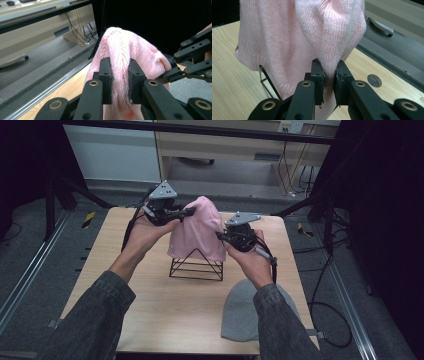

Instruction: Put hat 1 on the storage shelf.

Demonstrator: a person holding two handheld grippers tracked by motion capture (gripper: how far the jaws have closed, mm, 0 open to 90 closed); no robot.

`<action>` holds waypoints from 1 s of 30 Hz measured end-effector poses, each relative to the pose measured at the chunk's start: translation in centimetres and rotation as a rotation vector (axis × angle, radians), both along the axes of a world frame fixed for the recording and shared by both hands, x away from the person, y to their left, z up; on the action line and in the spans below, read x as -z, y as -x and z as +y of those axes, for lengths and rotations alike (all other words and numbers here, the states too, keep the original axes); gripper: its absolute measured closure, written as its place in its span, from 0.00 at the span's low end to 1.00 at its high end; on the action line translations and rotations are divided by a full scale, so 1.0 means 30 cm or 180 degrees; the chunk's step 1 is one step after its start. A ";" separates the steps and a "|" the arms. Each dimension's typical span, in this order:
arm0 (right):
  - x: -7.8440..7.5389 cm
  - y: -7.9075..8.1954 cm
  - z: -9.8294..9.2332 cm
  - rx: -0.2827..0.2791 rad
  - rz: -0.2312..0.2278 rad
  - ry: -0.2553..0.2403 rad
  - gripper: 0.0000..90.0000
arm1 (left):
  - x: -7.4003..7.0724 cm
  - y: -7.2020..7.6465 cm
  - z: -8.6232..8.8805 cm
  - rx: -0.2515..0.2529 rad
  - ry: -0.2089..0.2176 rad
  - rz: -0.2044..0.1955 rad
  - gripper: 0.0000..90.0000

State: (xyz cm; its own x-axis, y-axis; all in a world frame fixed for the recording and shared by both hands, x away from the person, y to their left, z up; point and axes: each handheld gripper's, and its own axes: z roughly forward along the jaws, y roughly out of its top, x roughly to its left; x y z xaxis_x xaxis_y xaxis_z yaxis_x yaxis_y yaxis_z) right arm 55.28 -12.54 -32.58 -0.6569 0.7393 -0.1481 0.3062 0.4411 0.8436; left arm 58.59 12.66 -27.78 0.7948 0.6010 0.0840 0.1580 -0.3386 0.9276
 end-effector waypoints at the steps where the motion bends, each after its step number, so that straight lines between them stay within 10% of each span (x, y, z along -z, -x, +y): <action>1: 0.000 0.000 0.000 0.0000 0.0000 0.0000 0.89 | 0.000 0.000 0.000 0.0000 0.0000 0.0000 0.85; 30: 0.102 0.021 0.017 -0.0006 0.0120 0.0273 0.89 | 0.156 0.059 0.033 0.0078 -0.0067 0.0171 0.82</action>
